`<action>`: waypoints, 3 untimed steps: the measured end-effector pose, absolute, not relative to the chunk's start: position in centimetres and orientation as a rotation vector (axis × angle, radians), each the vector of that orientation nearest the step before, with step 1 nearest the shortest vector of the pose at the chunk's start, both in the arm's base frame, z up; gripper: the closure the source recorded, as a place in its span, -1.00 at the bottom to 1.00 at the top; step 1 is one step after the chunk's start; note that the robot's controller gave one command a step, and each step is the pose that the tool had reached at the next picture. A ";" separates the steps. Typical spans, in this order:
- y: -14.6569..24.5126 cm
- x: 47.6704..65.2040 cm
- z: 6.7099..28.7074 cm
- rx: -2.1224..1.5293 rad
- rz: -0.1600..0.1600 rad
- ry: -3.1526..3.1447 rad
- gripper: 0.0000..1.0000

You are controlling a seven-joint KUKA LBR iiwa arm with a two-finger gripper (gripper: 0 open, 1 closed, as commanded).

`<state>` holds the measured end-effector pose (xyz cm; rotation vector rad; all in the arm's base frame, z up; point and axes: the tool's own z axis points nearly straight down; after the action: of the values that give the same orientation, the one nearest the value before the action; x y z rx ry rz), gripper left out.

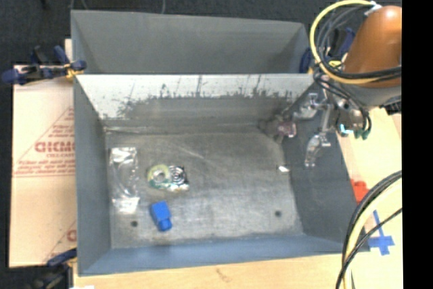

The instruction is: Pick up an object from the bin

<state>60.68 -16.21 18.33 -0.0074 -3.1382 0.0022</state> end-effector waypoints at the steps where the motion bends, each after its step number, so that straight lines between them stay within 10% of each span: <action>1: -15.6 64.9 7.6 -0.434 -0.010 -3.114 -1.00; 3: -14.8 63.9 10.4 -1.133 -0.022 -2.942 -1.00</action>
Offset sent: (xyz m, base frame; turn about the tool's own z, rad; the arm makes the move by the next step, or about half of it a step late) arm 0.0391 0.0044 -0.1133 0.2766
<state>63.87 -14.79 10.37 -1.1332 -2.9418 -0.0215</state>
